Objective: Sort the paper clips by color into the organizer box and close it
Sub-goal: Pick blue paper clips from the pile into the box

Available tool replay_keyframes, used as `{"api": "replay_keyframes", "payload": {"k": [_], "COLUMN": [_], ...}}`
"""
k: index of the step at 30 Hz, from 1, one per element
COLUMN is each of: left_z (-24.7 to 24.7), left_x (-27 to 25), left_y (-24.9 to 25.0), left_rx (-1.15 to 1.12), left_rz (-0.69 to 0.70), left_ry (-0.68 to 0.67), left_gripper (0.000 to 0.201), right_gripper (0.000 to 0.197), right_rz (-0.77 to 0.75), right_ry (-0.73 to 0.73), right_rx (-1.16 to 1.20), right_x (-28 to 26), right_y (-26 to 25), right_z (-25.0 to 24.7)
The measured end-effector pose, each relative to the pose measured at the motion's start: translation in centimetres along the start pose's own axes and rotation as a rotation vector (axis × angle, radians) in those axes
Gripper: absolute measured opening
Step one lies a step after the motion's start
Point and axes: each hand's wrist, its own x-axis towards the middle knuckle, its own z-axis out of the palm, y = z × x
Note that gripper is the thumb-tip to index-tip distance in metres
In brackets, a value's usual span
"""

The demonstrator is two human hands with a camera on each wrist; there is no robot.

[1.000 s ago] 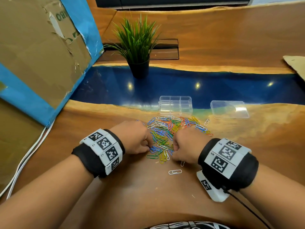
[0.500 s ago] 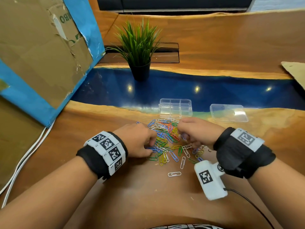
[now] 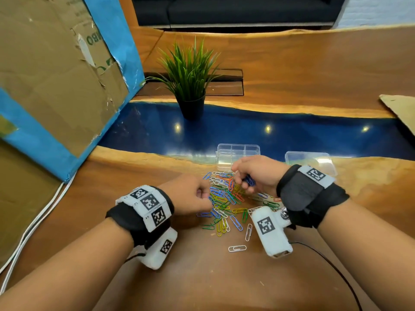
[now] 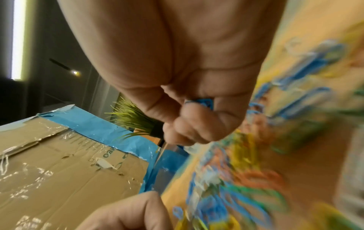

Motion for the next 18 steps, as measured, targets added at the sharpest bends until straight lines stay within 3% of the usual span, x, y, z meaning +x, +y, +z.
{"api": "replay_keyframes", "payload": {"k": [3,6,9,10,12,13,18], "left_z": [-1.4,-3.2,-4.2,-4.3,-4.5,-4.5,-4.7], "left_x": [1.2,3.1,4.9,5.4,6.3,6.7,7.6], "left_y": [0.6,1.5,2.4,2.5,2.6,2.7,3.0], "left_rx": [-0.284,-0.368,-0.344,-0.316,-0.263,-0.239,-0.131], "left_rz": [-0.1,-0.16,-0.184,-0.193,-0.221,-0.236,-0.248], "left_ry": [0.097,0.201,0.248,0.261,0.284,0.293,0.292], "left_gripper": [0.02,0.016,0.01,0.012,0.014,0.013,0.015], "right_gripper": [0.023,0.014,0.03,0.032,0.03,0.028,0.033], "right_rz": [-0.05,-0.051,-0.012,-0.02,-0.115,-0.095,-0.086], "right_ry": [0.062,0.098,0.153,0.181,0.241,0.282,0.328], "right_rx": [-0.025,-0.03,-0.095,-0.225,-0.702,-0.765,-0.734], "right_x": [0.6,1.6,2.6,3.1,3.1,3.0,3.4], "right_y": [-2.6,-4.7,-5.7,-5.8,-5.6,-5.8,-5.7], "right_z": [-0.1,0.3,0.2,-0.2,0.0,0.2,0.3]}}
